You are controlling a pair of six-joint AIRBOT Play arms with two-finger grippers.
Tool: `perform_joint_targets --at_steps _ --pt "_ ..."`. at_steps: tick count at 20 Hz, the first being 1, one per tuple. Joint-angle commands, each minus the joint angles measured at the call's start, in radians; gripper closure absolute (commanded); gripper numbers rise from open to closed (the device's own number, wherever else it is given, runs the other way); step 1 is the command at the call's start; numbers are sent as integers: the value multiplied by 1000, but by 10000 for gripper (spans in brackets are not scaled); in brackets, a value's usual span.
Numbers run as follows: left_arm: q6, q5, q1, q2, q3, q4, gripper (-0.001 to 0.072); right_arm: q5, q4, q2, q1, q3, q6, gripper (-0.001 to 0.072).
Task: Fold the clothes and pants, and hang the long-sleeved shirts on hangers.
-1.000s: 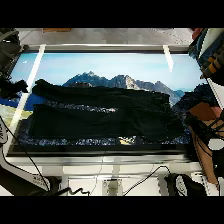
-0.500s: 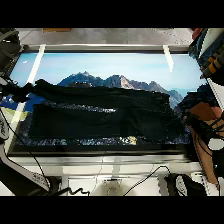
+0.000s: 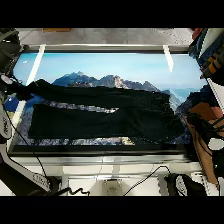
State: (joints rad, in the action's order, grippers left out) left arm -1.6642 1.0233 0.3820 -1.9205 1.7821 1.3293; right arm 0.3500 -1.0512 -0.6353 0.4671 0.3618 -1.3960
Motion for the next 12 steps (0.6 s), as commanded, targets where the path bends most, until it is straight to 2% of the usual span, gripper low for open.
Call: perform_joint_targets --at_steps 1,2,3,4,5,8,9,12 --pt "-110 -43 -69 6 -53 135 139 -2 0 -1 0 0 -1 296" --pt "-175 -94 -79 6 -86 160 157 -3 0 -1 0 0 -1 295" --pt "-252 -152 -83 5 -117 166 225 -3 0 -1 0 0 0 295" --pt "-289 -199 -83 5 -137 164 278 -3 -1 -1 0 0 0 296" --pt "-288 -240 -83 4 -146 165 305 -3 -2 -1 0 0 0 295" --pt "-288 -349 -84 -10 -145 165 300 -15 -3 -1 0 0 0 295" --pt "-288 -361 -86 -21 -145 163 279 -21 -2 0 0 0 0 296" --pt "-288 -373 -100 -59 -145 163 282 -30 -2 -1 0 0 0 296"
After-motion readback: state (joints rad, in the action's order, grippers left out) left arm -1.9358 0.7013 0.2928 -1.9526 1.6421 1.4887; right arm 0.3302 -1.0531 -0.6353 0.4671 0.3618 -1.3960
